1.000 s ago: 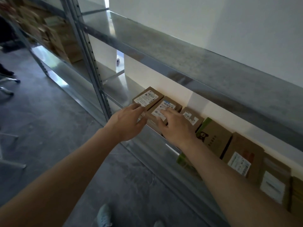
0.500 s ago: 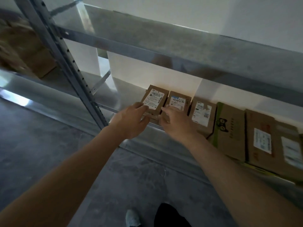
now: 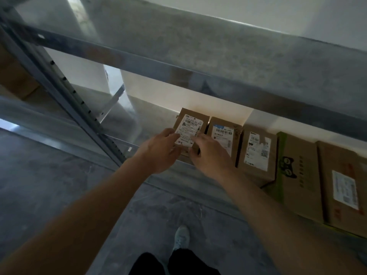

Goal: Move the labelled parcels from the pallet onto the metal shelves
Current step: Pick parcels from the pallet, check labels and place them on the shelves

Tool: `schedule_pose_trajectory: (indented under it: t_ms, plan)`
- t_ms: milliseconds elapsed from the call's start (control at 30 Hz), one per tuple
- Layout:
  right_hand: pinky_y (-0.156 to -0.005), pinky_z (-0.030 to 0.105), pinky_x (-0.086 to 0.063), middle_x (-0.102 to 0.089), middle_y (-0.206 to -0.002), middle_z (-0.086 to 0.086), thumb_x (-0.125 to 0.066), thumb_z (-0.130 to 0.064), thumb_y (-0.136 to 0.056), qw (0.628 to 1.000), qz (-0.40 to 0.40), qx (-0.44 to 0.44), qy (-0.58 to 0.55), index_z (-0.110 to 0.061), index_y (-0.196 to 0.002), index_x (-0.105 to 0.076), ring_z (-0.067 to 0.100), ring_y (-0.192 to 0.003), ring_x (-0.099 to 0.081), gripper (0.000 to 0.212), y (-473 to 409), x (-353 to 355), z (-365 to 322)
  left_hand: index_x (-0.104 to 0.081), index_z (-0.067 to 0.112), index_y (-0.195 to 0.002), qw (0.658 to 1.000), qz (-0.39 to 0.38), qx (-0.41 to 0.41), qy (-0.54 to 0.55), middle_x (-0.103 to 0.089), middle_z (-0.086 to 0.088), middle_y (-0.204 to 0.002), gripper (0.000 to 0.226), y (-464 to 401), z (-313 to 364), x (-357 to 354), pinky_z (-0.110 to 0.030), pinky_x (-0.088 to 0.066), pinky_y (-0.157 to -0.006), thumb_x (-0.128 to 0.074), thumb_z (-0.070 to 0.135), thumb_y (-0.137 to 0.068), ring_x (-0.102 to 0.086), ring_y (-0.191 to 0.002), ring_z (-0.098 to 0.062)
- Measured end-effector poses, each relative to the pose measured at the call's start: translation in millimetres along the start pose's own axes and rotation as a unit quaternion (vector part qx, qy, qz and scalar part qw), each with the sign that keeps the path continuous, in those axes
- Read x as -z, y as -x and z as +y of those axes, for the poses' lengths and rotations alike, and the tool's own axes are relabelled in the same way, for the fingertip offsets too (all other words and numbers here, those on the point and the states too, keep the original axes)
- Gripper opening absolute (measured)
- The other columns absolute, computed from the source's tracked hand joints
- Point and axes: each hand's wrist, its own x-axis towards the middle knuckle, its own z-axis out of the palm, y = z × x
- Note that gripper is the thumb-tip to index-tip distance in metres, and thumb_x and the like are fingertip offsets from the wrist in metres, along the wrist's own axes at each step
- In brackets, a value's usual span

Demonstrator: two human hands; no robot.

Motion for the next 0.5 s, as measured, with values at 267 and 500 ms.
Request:
schedule_pose_trajectory:
  t_ms: [267, 500]
  plan:
    - [-0.098, 0.031, -0.046, -0.049, -0.149, 0.001, -0.056, -0.034, -0.102, 0.999, -0.005, -0.035, 0.025, -0.016, -0.145, -0.051, 0.022, -0.128, -0.054, 0.047, -24, -6, -1, -0.046, 0.017, -0.151, 0.999, -0.035, -0.020, 0.019, -0.032, 0.000, -0.163, 0.050, -38, -24, -11, -0.044, -0.053, -0.105, -0.047, 0.037, -0.105, -0.052, -0.134, -0.027]
    - [-0.100, 0.035, -0.050, -0.053, -0.139, 0.004, -0.059, -0.030, -0.099, 0.996, 0.034, -0.069, 0.036, -0.014, -0.137, -0.058, 0.022, -0.122, -0.055, 0.042, -36, -38, -1, -0.038, 0.018, -0.157, 0.995, -0.071, -0.047, 0.054, -0.019, 0.003, -0.169, 0.054, -52, -44, -28, -0.037, -0.040, -0.116, -0.048, 0.029, -0.106, -0.041, -0.145, -0.024]
